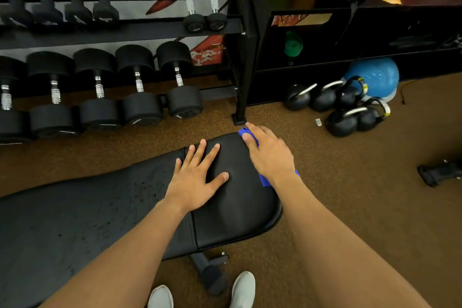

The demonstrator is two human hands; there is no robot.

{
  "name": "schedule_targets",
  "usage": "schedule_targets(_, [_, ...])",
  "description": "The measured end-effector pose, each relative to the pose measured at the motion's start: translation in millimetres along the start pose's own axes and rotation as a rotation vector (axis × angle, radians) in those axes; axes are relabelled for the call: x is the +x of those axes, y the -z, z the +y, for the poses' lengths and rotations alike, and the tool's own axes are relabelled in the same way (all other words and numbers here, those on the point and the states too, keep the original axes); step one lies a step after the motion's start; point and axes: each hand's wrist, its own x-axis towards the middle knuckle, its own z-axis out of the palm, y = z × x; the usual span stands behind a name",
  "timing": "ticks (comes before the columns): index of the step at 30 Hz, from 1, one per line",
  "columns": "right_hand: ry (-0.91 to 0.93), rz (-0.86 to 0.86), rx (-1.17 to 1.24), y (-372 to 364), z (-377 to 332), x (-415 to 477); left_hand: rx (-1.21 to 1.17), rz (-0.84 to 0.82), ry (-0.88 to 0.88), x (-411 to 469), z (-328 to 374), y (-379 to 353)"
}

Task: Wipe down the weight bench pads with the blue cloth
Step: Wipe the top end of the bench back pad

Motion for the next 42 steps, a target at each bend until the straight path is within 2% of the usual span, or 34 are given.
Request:
schedule_targets(5, [-0.111, 0.05, 0.22, -1, 15, -40, 0.011, -0.006, -0.005, 0, 0, 2])
schedule_targets(11, [-0.271, 0.243, 0.43, -27, 26, -150, 0.019, -0.03, 0.004, 0, 3, 4])
schedule_targets(14, [-0.32, 0.292, 0.414, -38, 24, -165, 0.016, -0.035, 0.006, 1, 1, 3])
schedule_targets(19, [-0.182, 0.18, 0.211, -21, 31, -113, 0.041, -0.045, 0.009, 0, 2, 5])
schedule_targets(23, [-0.045, 0.023, 0.14, 1, 22, -30, 0.055, -0.044, 0.02, -1, 5, 7])
schedule_targets(26, [0.006, -0.041, 0.089, 0, 12, -3, 0.065, -0.014, 0.024, -5, 9, 8])
schedule_targets(30, [-0.047, 0.01, 0.247, -1, 27, -43, -0.011, 0.067, -0.052, -29, 11, 4])
schedule_targets(33, [-0.128, 0.049, 0.392, -5, 45, -109, -0.03, -0.027, -0.006, -39, 8, 1])
schedule_targets(37, [-0.161, 0.076, 0.351, -16, 51, -161, -0.043, -0.078, 0.033, -36, 13, 6])
schedule_targets(42, [-0.149, 0.048, 0.249, -7, 46, -134, -0.024, -0.074, 0.046, -35, 12, 6])
